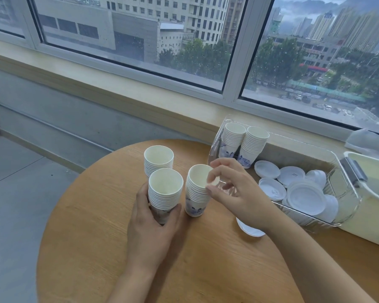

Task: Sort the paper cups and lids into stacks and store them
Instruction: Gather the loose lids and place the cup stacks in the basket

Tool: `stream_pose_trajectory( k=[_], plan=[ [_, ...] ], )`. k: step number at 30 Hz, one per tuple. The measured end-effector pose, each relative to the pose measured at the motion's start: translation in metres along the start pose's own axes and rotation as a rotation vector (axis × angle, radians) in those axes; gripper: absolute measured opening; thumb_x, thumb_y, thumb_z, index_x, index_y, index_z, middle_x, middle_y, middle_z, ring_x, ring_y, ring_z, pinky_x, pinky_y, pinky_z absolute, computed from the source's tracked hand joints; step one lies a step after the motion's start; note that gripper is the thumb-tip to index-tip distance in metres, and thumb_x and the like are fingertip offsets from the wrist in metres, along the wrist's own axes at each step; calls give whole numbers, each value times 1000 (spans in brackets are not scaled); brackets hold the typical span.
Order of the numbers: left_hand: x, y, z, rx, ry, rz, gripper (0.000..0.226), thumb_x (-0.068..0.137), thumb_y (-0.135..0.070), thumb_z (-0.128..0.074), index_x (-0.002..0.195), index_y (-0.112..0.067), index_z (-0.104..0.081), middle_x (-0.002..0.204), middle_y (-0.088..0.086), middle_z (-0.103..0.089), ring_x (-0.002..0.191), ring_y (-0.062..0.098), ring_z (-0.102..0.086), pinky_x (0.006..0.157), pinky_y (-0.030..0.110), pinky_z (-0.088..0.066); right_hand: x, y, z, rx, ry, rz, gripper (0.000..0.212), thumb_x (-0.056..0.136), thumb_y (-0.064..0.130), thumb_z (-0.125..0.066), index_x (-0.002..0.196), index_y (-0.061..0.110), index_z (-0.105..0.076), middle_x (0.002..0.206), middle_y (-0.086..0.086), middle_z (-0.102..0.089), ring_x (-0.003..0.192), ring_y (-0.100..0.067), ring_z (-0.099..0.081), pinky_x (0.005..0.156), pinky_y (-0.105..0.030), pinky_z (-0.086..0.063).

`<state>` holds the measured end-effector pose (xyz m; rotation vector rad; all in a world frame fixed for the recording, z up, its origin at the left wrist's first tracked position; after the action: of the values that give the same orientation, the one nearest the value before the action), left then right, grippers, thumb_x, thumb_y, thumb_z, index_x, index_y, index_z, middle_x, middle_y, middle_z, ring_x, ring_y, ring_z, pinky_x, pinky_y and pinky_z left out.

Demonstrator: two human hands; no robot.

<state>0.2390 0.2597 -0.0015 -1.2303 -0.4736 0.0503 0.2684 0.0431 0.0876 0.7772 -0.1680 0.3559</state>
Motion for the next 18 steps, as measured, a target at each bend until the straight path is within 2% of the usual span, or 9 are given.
stream_pose_trajectory(
  k=[3,5,6,7,9,12,16,18],
  plan=[
    [0,1,-1,5,16,-7,75,78,-35,-88,141,-39,-47,126,-18,-64,108,14,-67,91,43,-58,-5,-10,-11,82,-10,-58,63,90,42,-79,145,37,-48,145,22,-50,132,-3,-52,96,-21,-49],
    [0,2,-4,8,41,-9,75,77,-37,-87,141,-38,-48,125,-17,-65,108,15,-68,91,46,-58,-9,-18,-24,134,4,-114,89,85,48,-83,158,40,-32,149,23,-49,134,-2,-51,101,-24,-50],
    [-1,3,-6,11,56,-11,75,77,-39,-87,141,-39,-47,125,-17,-65,107,15,-68,91,46,-58,-11,-22,-30,157,1,-134,94,82,51,-84,158,43,-29,149,25,-50,134,-3,-53,104,-27,-51],
    [-1,3,-7,14,73,-15,75,78,-39,-86,141,-39,-47,125,-17,-65,107,16,-69,91,47,-58,-12,-26,-35,176,-12,-149,95,79,52,-85,157,45,-30,147,26,-51,133,-4,-54,105,-30,-52],
    [-1,2,-10,20,100,-29,75,79,-41,-85,143,-38,-47,127,-16,-65,110,17,-68,92,47,-58,-14,-30,-39,224,-46,-167,88,80,41,-89,151,47,-36,141,26,-57,129,-6,-58,104,-36,-54],
    [0,1,-15,36,122,-59,74,79,-45,-83,143,-35,-47,129,-15,-64,113,17,-67,93,47,-57,-16,-37,-40,295,-90,-165,78,82,27,-90,145,41,-46,136,19,-64,124,-12,-64,100,-45,-57],
    [2,-3,-21,53,131,-103,77,78,-46,-85,144,-33,-49,128,-15,-66,110,13,-67,91,39,-57,-19,-44,-32,350,-167,-172,76,79,35,-89,144,38,-49,130,14,-67,118,-14,-67,96,-45,-59],
    [3,-7,-24,50,123,-117,76,77,-52,-86,142,-32,-52,122,-15,-67,102,5,-66,87,28,-55,-20,-46,-24,373,-214,-168,77,76,40,-88,143,38,-50,129,11,-69,117,-15,-68,93,-43,-59]
  ],
)
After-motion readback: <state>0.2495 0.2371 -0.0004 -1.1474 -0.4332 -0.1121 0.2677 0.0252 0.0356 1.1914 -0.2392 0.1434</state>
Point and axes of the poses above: each hand's wrist, its own x-axis towards the middle knuckle, its own z-axis out of the back of the hand, y = z × x, the point moved 7 cm from there along x, towards the middle knuckle
